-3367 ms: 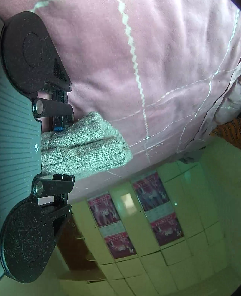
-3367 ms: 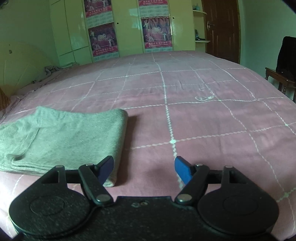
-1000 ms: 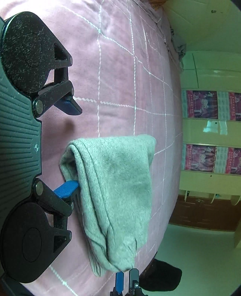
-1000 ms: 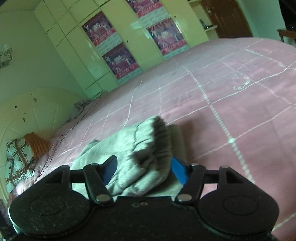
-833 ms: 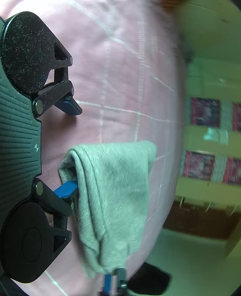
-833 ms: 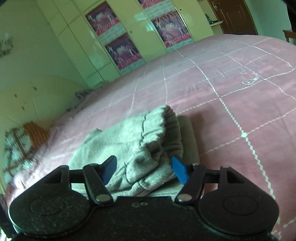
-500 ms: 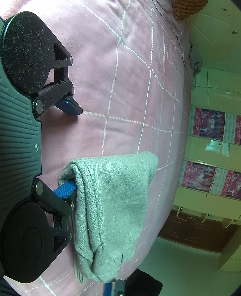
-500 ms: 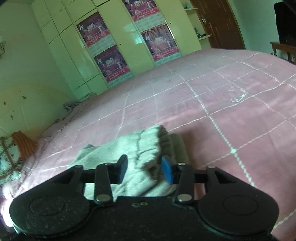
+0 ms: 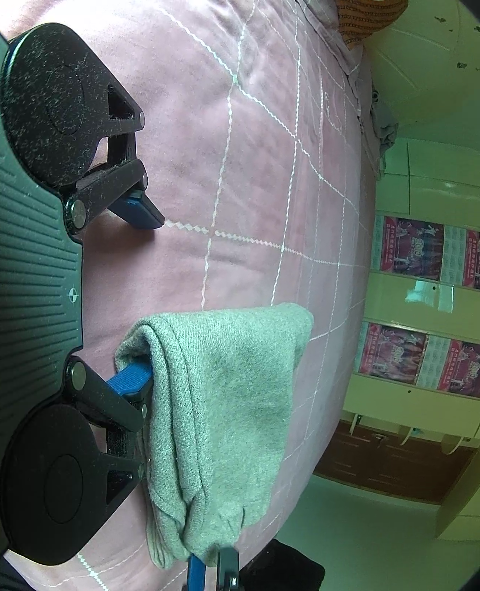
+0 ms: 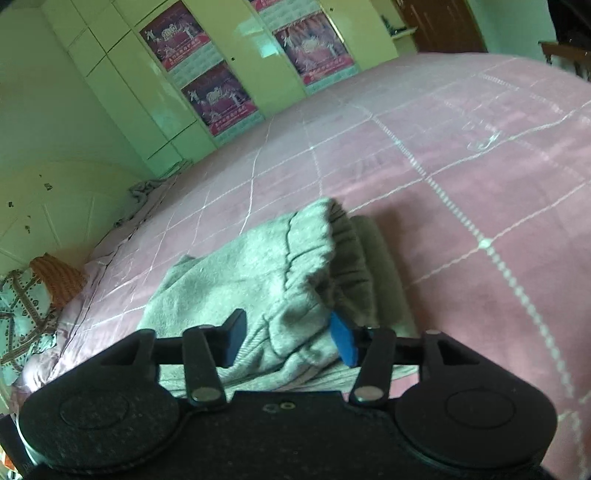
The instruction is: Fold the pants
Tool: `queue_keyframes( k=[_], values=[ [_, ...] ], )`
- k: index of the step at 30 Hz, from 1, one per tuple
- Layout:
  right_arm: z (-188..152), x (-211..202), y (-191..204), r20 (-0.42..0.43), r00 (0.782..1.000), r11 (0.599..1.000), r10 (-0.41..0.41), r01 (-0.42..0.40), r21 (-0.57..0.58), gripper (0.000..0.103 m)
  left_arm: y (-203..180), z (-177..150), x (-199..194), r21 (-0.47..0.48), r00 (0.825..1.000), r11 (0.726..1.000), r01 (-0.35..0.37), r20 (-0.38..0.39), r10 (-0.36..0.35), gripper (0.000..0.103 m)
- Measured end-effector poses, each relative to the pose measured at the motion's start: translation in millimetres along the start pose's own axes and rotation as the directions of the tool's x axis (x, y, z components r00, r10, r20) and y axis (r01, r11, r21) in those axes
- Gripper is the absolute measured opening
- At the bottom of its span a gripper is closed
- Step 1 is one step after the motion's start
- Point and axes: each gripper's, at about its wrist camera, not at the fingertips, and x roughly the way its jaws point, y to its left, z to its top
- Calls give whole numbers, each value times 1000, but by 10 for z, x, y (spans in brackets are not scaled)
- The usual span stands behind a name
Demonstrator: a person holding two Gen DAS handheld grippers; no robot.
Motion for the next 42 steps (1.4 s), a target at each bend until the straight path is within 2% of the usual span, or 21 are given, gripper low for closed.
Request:
queue_keyframes(
  k=[2, 3, 4, 5, 6, 8, 10, 12, 15, 17, 18, 19, 21, 22, 25, 29, 32, 34, 35, 38, 42],
  values=[
    [-8, 170, 62, -43, 999, 999, 19, -21, -35, 64, -5, -2, 31, 7, 1000, 1000, -4, -9, 4, 78],
    [-10, 243, 94, -56, 998, 999, 15, -18, -52, 60, -9, -6, 55, 13, 1000, 1000, -12, -23, 13, 78],
    [-3, 325, 130, -61, 998, 997, 8, -13, -71, 48, -18, -11, 74, 22, 999, 1000, -21, -34, 22, 78],
    [24, 399, 145, -65, 998, 997, 11, -16, -72, 24, -34, -16, 79, 32, 999, 999, -30, -31, 31, 78],
    [72, 439, 152, -69, 997, 998, 21, -25, -59, 23, -54, -21, 74, 45, 999, 998, -39, -26, 40, 78],
    [210, 283, 266, 14, 996, 992, 90, -88, -93, 22, -74, -28, 63, 56, 999, 997, -48, -17, 49, 78],
    [329, 0, 429, 112, 979, 976, 169, -150, -159, 22, -57, -23, 64, 45, 999, 998, -40, -11, 41, 78],
    [387, -189, 476, 163, 968, 970, 193, -164, -177, 22, -54, -24, 64, 40, 999, 998, -39, -10, 40, 78],
    [305, -6, 232, 91, 991, 989, 93, -81, -125, 23, -50, -28, 71, 45, 999, 998, -41, -13, 42, 78],
    [184, 275, -21, -65, 998, 999, 26, -28, -36, 29, -37, -28, 64, 40, 999, 998, -39, -13, 39, 78],
    [115, 288, -101, -90, 996, 1000, 28, -29, -7, 32, -42, -30, 60, 37, 999, 999, -39, -12, 39, 78],
    [63, 193, -134, -51, 998, 999, 48, -48, 7, 36, -42, -30, 64, 36, 999, 999, -39, -13, 39, 78],
    [-21, -76, -170, 35, 997, 998, 68, -69, 10, 71, -51, -31, 79, 40, 999, 998, -39, -11, 40, 78],
    [-61, -190, -215, 66, 996, 997, 60, -63, 38, 76, -54, -35, 87, 39, 999, 998, -40, -9, 40, 78],
    [-158, -326, -363, 66, 993, 987, 96, -104, 126, 76, -53, -37, 93, 36, 999, 999, -41, -7, 41, 78],
    [-156, -159, -411, -4, 997, 979, 81, -79, 187, 75, -49, -35, 58, 29, 999, 999, -37, 3, 37, 78],
    [-138, -57, -352, -8, 997, 983, 81, -79, 166, 75, -44, -32, 26, 25, 999, 999, -31, 21, 30, 78],
    [-103, 81, -322, -34, 997, 985, 71, -65, 158, 65, -61, -42, 27, 36, 1000, 999, -26, 14, 25, 78],
    [-91, 145, -303, -49, 997, 988, 60, -52, 144, 43, -78, -50, 44, 49, 1000, 998, -31, 0, 31, 78],
    [47, 169, -84, -56, 997, 997, 62, -59, 53, 38, -113, -57, 27, 71, 998, 996, -57, 15, 56, 78],
    [357, -216, 312, 61, 979, 980, 195, -192, -55, 38, -36, -24, -96, 15, 994, 998, -65, 93, 63, 78]
  ],
)
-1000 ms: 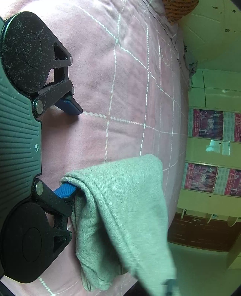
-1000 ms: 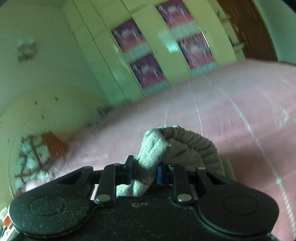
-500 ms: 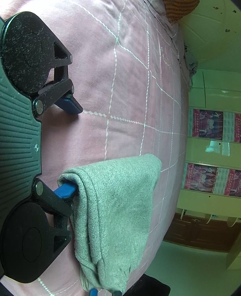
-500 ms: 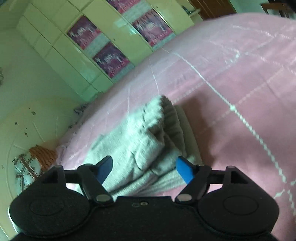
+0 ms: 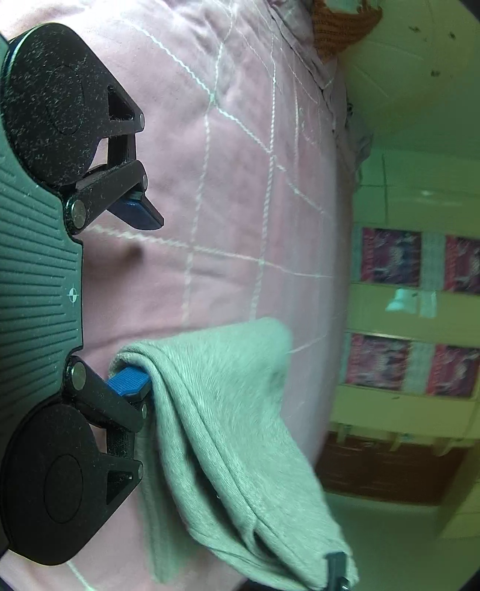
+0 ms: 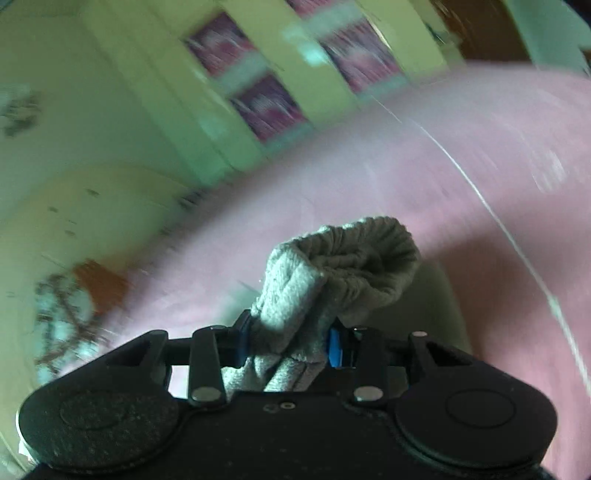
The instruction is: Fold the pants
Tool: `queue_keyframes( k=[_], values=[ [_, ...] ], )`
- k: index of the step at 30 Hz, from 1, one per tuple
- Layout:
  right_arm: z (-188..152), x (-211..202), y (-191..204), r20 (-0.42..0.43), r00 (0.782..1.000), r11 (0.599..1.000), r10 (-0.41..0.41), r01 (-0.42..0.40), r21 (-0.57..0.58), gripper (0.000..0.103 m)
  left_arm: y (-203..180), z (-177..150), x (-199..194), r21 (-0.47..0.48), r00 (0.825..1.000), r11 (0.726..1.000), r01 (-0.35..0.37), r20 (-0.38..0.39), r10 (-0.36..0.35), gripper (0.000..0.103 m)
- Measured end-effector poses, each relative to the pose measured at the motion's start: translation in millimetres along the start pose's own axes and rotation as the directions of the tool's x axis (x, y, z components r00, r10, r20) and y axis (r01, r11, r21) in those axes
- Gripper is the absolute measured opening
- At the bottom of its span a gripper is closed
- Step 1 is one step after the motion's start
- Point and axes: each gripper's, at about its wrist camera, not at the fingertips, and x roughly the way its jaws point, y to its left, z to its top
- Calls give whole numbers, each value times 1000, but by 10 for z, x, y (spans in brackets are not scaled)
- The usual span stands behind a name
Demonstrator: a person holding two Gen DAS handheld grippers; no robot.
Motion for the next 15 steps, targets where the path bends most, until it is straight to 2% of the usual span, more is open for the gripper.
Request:
queue_keyframes(
  k=[2, 4, 6, 7, 8, 9, 10, 11, 13, 15],
  values=[
    [109, -151, 138, 59, 997, 998, 59, -57, -22, 38, -31, -6, 7, 16, 1000, 1000, -1, -4, 1, 78],
    [109, -224, 149, 76, 995, 998, 61, -59, -33, 38, -51, -23, 48, 27, 1000, 1000, -12, -24, 12, 78],
    [-31, -173, -3, 54, 998, 999, -15, 17, -32, 38, -54, -38, 83, 25, 999, 1000, -11, -44, 12, 78],
    [-126, -98, -160, 13, 997, 997, -77, 77, -13, 37, -63, -42, 85, 28, 999, 1000, -1, -43, 2, 78],
    [-248, 46, -378, -78, 982, 985, -170, 171, 18, 37, -89, -43, 75, 41, 999, 999, 2, -38, -1, 78],
    [-346, 158, -544, -165, 959, 970, -231, 240, 41, 37, -114, -45, 67, 56, 999, 998, -8, -34, 10, 78],
    [-444, 177, -673, -190, 955, 967, -227, 245, 75, 36, -123, -49, 67, 63, 999, 998, -10, -36, 12, 78],
    [-499, 110, -708, -152, 969, 974, -195, 209, 85, 37, -125, -50, 73, 63, 999, 998, 2, -42, 1, 78],
    [-511, 71, -676, -142, 971, 975, -193, 206, 82, 37, -157, -71, 109, 73, 997, 997, 25, -72, -20, 78],
    [-464, 53, -685, -135, 974, 975, -183, 198, 104, 37, -182, -77, 98, 88, 998, 996, 12, -65, -7, 78]
  ],
)
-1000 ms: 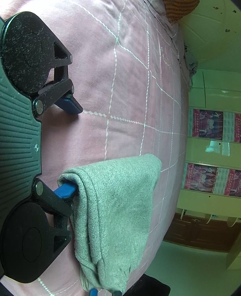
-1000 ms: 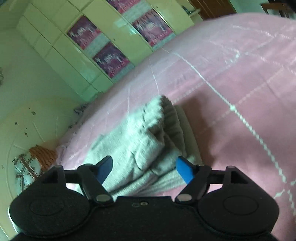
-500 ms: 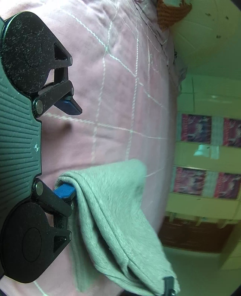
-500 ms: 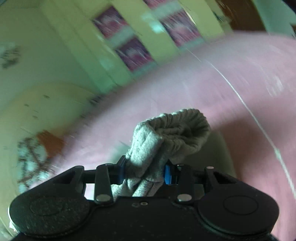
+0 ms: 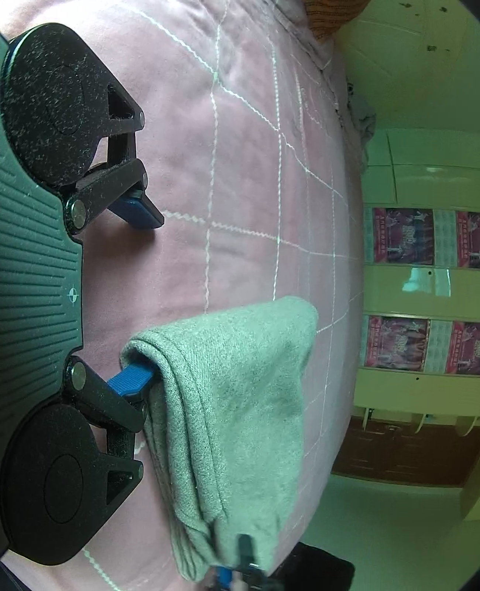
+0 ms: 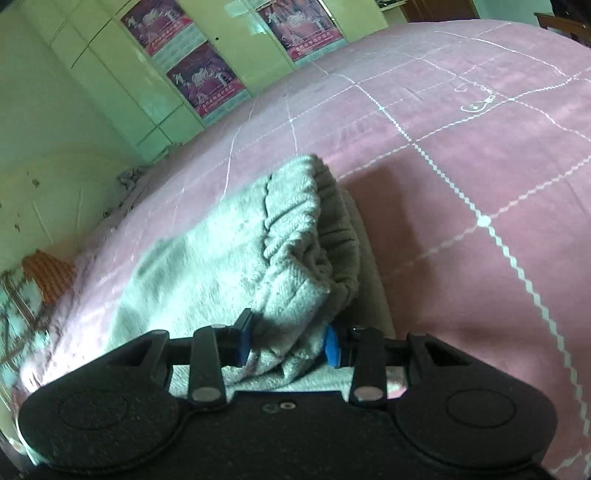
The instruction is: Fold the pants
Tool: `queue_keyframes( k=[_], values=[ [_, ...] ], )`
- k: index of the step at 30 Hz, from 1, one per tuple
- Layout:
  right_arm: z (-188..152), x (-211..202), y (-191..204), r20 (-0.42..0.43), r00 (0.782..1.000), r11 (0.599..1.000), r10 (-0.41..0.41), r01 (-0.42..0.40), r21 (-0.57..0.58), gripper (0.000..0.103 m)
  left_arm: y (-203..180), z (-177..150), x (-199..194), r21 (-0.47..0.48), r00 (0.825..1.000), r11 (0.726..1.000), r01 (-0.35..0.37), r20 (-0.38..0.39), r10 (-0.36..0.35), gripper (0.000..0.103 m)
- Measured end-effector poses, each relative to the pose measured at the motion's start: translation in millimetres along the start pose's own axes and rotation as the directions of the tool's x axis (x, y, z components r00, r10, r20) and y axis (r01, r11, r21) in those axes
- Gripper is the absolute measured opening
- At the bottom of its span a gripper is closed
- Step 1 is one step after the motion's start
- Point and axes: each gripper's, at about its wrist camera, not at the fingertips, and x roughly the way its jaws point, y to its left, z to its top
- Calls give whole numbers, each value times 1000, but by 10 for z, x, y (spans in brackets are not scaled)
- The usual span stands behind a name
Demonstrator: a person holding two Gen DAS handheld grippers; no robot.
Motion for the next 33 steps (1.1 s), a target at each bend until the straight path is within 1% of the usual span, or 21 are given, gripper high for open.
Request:
queue_keyframes(
  k=[2, 5, 6, 7, 8, 9, 11, 13, 15, 17, 18, 20, 21, 23, 24, 25, 26, 27, 30, 31, 33],
  values=[
    [50, -88, 60, 15, 1000, 1000, 19, -19, -2, 36, 24, 10, -21, -16, 999, 999, -29, 14, 29, 78],
    [93, -247, 110, 74, 995, 997, 74, -72, -31, 36, 86, 6, 8, -59, 1000, 998, 0, 0, 0, 78],
    [72, -195, 43, 71, 996, 998, 60, -58, -35, 36, 87, 6, 45, -54, 1000, 999, 4, -9, -5, 78],
    [72, -109, -24, 47, 998, 999, 30, -29, -30, 36, 78, 1, 59, -48, 1000, 999, 5, -15, -6, 78],
    [25, -5, -107, -1, 1000, 1000, -5, 5, -10, 36, 77, 3, 52, -48, 1000, 999, 2, -8, -2, 78],
    [-16, 69, -152, -28, 999, 1000, -15, 15, 4, 37, 77, 4, 33, -52, 1000, 999, -2, 4, 2, 78],
    [-72, 28, -125, -8, 1000, 1000, -17, 17, -15, 36, 104, 9, 3, -75, 1000, 997, -6, 23, 8, 78],
    [-58, -93, -52, 28, 1000, 1000, 4, -4, -11, 36, 127, -1, 38, -89, 1000, 996, 3, 8, -3, 78],
    [-91, -105, -36, 41, 999, 1000, 11, -10, -19, 36, 107, -8, 77, -71, 1000, 997, -1, -1, 1, 78],
    [-146, 18, -138, -11, 1000, 1000, -7, 7, -4, 37, 88, 12, 32, -64, 1000, 998, -8, 22, 10, 78],
    [-68, 100, -126, -13, 1000, 1000, -2, 2, 6, 37, 92, 22, -24, -66, 999, 998, -6, 53, 9, 78],
    [-26, 0, -77, 4, 1000, 1000, 14, -14, 11, 37, 117, 36, -90, -74, 995, 997, -10, 95, 17, 78],
    [-13, -52, -33, 20, 999, 1000, 31, -31, 6, 37, 127, 32, -63, -80, 996, 997, -12, 82, 19, 78],
    [5, -81, 43, 44, 996, 997, 74, -73, -13, 37, 131, 3, 81, -89, 1000, 996, -9, -6, 8, 78],
    [3, -36, 33, 37, 997, 997, 68, -67, -34, 38, 111, -4, 101, -80, 1000, 997, -11, -8, 10, 78],
    [13, 50, -20, 2, 999, 999, 39, -39, -36, 38, 88, 3, 93, -68, 1000, 998, -13, -1, 13, 78],
    [-14, 152, -118, -33, 999, 999, 31, -31, -10, 36, 83, 1, 81, -64, 1000, 998, -14, 1, 14, 78],
    [-15, 181, -171, -25, 999, 999, 43, -43, 14, 36, 94, -3, 73, -70, 1000, 997, -13, 0, 13, 78],
    [-23, 92, -115, -12, 999, 999, 36, -36, 2, 40, 135, 19, 14, -100, 1000, 995, -3, -21, 1, 78],
    [-33, 71, -111, -18, 999, 1000, 30, -30, -1, 42, 166, 24, -40, -129, 999, 992, 14, -38, -19, 78],
    [-26, -61, -97, -2, 1000, 1000, 14, -14, -15, 57, 269, 6, -171, -226, 993, 972, 60, -85, -81, 78]
  ],
)
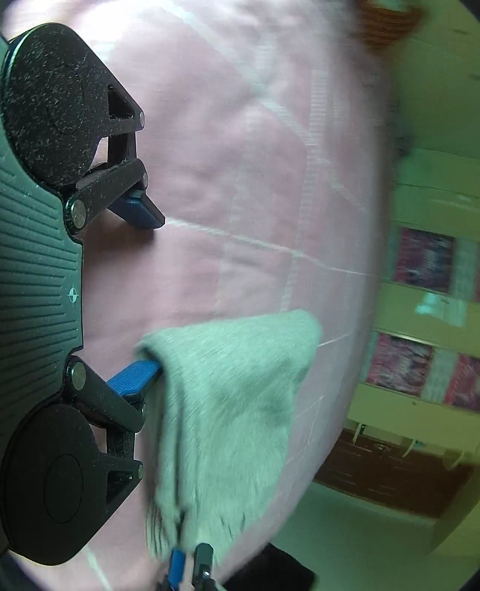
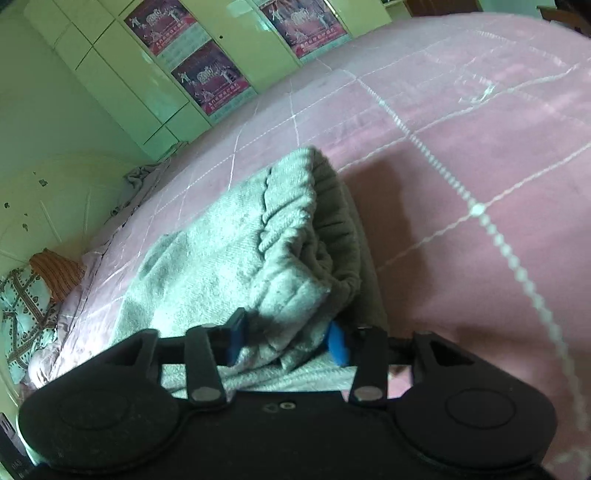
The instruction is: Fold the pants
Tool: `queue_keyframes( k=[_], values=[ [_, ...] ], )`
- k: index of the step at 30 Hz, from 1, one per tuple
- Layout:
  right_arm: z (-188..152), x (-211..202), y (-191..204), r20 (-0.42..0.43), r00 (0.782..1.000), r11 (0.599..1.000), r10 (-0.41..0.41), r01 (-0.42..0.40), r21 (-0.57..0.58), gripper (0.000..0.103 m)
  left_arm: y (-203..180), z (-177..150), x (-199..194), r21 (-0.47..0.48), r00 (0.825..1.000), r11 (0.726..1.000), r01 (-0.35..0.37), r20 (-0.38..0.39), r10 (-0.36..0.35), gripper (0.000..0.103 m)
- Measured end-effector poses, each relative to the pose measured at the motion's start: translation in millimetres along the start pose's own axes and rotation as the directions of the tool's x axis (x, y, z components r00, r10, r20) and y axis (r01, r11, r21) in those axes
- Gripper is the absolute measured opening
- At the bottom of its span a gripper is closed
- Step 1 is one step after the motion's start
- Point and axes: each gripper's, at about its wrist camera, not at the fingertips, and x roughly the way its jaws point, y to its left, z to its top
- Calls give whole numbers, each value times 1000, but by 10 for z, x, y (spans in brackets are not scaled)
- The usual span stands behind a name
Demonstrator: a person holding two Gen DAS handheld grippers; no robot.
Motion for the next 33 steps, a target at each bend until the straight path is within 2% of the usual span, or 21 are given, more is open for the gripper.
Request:
queue_keyframes(
  k=[2, 4, 5, 7, 9, 11, 13, 14, 15, 16, 17, 19, 21, 22, 23, 25, 26, 28, 30, 31, 33],
  values=[
    [-10, -219, 20, 68, 997, 998, -41, 44, -54, 60, 76, -22, -200, -94, 998, 995, 34, 49, -29, 78],
    [43, -414, 41, 148, 987, 990, -59, 77, -118, 50, 3, 79, -264, -55, 992, 997, 58, 114, -52, 78],
    [102, -452, 67, 168, 984, 986, -60, 84, -145, 39, -76, 179, -219, -24, 989, 997, 72, 131, -68, 77],
    [246, -388, 177, 173, 984, 974, -51, 88, -211, 37, -252, 414, -27, 12, 981, 990, 139, 138, -140, 53],
    [349, -245, 345, 188, 981, 947, -37, 95, -308, 37, -485, 600, 217, 67, 974, 983, 171, 136, -179, 50],
    [419, 1, 495, 176, 983, 916, -45, 111, -386, 34, -694, 707, 539, 115, 975, 974, 197, 85, -207, 50],
    [427, 345, 527, 122, 985, 886, -122, 164, -434, 34, -831, 714, 1004, 129, 967, 961, 243, -112, -229, 50],
    [402, 557, 466, 74, 980, 869, -186, 200, -452, 38, -876, 718, 1083, 149, 970, 962, 227, -127, -210, 50],
    [375, 645, 426, 61, 979, 865, -195, 201, -460, 38, -927, 773, 1064, 165, 971, 961, 222, -127, -203, 50],
    [376, 644, 439, 67, 978, 856, -195, 203, -476, 38, -964, 853, 1019, 172, 968, 955, 241, -109, -225, 50],
    [410, 604, 500, 65, 978, 845, -198, 204, -494, 38, -995, 947, 971, 180, 967, 951, 253, -63, -245, 50],
    [488, 459, 596, 120, 983, 843, -141, 183, -505, 38, -1098, 1154, 1004, 206, 972, 951, 232, -10, -235, 51],
    [631, 493, 694, 158, 981, 842, -110, 176, -510, 38, -1164, 1347, 1180, 206, 974, 953, 223, -4, -227, 51],
    [709, 583, 733, 154, 982, 844, -106, 171, -509, 38, -1192, 1411, 1339, 197, 976, 956, 219, -32, -217, 56],
    [767, 684, 763, 140, 984, 846, -106, 164, -507, 39, -1219, 1423, 1558, 189, 976, 959, 209, -99, -193, 62],
    [828, 1015, 740, 65, 983, 842, -170, 179, -509, 43, -1212, 1296, 1961, 170, 956, 966, 196, -252, -150, 69],
    [812, 1210, 709, 2, 976, 838, -219, 189, -512, 45, -1236, 1216, 1950, 194, 963, 960, 200, -218, -157, 70],
    [746, 1277, 717, 19, 975, 809, -223, 196, -555, 48, -1288, 1192, 1820, 225, 973, 958, 177, -186, -136, 70],
    [715, 1194, 762, 27, 974, 786, -226, 199, -585, 48, -1294, 1133, 1480, 255, 986, 953, 161, -80, -145, 70],
    [708, 1067, 781, 49, 978, 791, -205, 194, -580, 48, -1288, 1074, 1339, 264, 987, 951, 162, -52, -154, 70],
    [648, 796, 789, 87, 987, 811, -133, 160, -562, 49, -1279, 942, 1291, 284, 991, 951, 125, -78, -107, 70]
  ],
)
